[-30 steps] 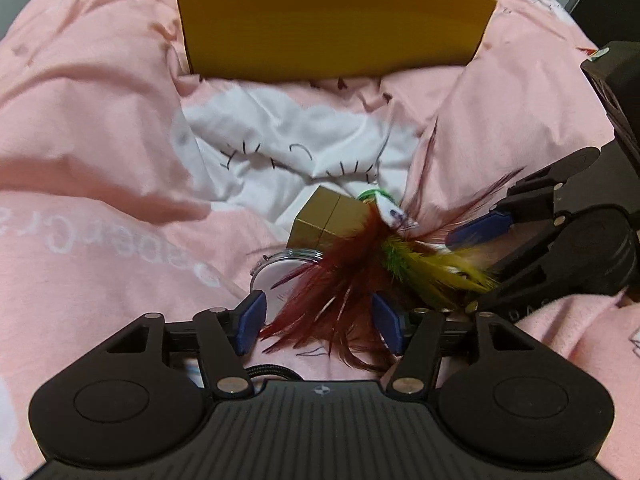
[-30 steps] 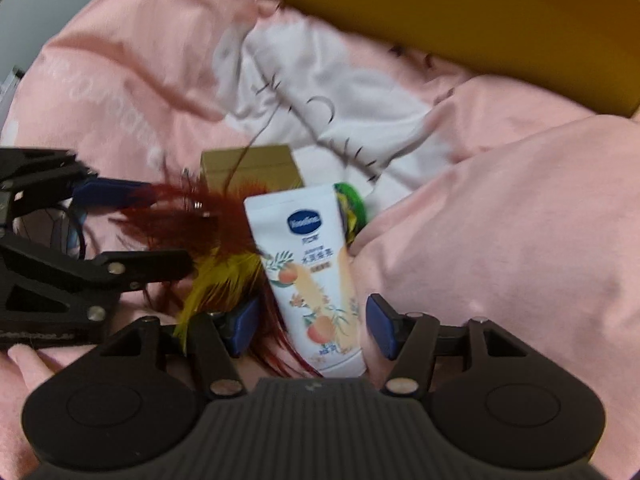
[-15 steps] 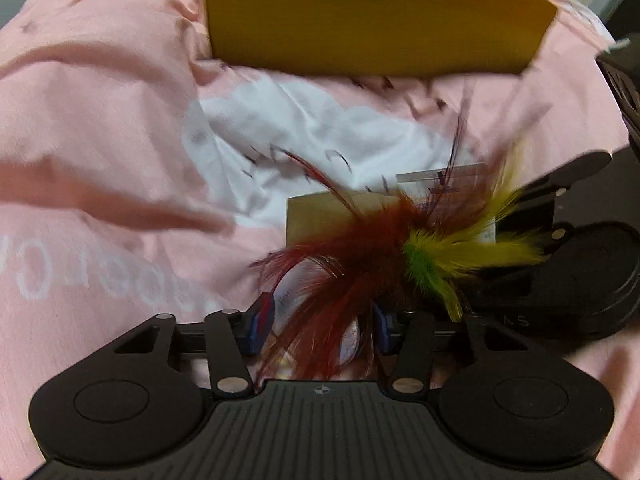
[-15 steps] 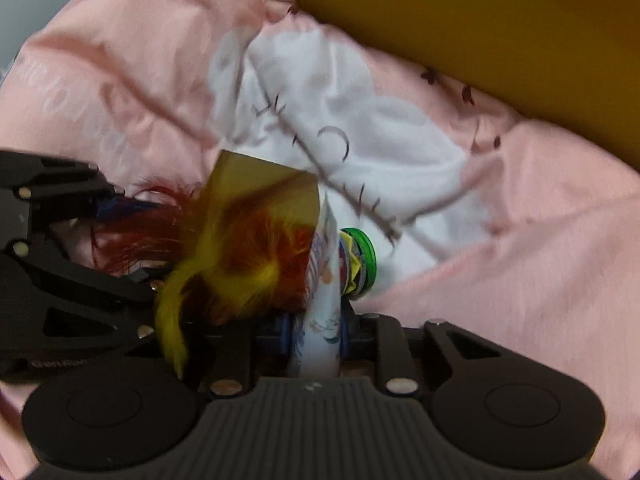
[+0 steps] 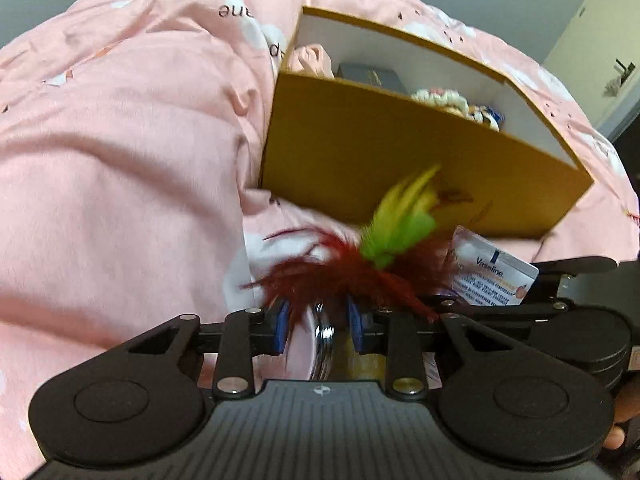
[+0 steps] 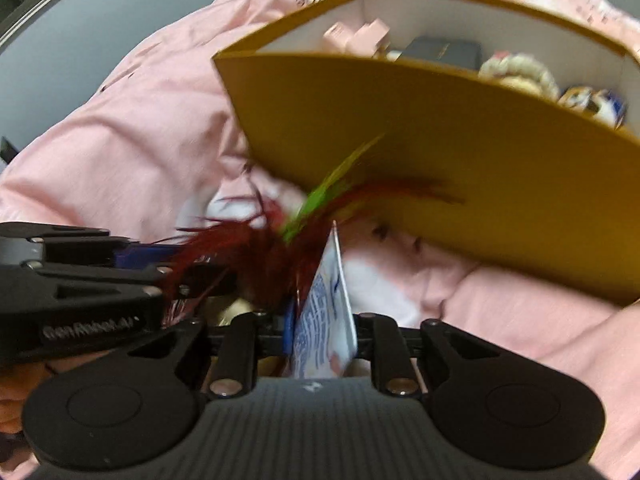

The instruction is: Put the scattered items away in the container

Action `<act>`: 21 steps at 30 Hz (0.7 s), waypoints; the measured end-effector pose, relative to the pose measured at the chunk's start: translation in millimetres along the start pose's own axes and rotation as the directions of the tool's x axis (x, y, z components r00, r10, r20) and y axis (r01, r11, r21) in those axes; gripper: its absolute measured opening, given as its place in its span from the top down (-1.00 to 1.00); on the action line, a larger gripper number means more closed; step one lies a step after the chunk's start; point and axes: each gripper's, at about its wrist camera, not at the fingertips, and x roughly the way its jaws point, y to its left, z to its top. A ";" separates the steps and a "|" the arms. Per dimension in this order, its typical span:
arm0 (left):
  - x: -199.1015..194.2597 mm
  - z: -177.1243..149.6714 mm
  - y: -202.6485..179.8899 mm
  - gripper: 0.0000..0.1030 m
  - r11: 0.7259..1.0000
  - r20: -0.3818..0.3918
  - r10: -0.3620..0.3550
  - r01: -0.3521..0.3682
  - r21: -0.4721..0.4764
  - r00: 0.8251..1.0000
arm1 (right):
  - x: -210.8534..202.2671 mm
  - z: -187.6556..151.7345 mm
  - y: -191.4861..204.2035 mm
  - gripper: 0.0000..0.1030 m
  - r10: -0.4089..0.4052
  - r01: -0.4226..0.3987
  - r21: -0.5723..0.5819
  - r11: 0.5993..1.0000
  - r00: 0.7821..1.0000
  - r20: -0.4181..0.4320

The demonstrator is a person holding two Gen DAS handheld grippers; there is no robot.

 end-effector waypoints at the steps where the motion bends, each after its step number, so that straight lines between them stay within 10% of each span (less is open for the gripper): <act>1: -2.4 0.6 -0.9 0.35 1.000 0.009 0.009 -0.010 0.006 1.000 | -1.6 1.0 -1.4 0.64 -0.021 0.021 0.000 1.000 1.000 0.011; 21: -39.5 -37.3 -7.2 0.21 0.997 -0.013 0.052 -0.051 0.055 0.999 | -71.1 -34.2 -13.0 0.41 -0.091 0.091 0.010 0.996 0.970 0.226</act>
